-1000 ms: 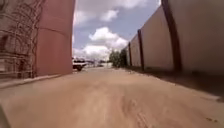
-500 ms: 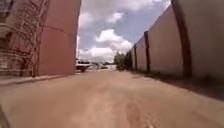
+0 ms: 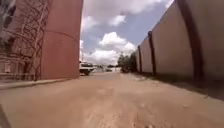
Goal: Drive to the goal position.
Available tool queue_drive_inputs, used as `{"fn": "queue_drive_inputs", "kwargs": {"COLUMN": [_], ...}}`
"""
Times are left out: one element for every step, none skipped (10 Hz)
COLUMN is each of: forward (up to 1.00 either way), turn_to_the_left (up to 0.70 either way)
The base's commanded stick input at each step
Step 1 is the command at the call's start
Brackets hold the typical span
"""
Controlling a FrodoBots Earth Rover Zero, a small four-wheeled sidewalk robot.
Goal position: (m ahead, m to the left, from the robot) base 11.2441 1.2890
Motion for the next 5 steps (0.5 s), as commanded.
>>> {"fn": "queue_drive_inputs", "kwargs": {"forward": [0.6,0.6,0.6,0.6,0.6], "turn_to_the_left": [0.15,0.15,0.15,0.14,0.12]}}
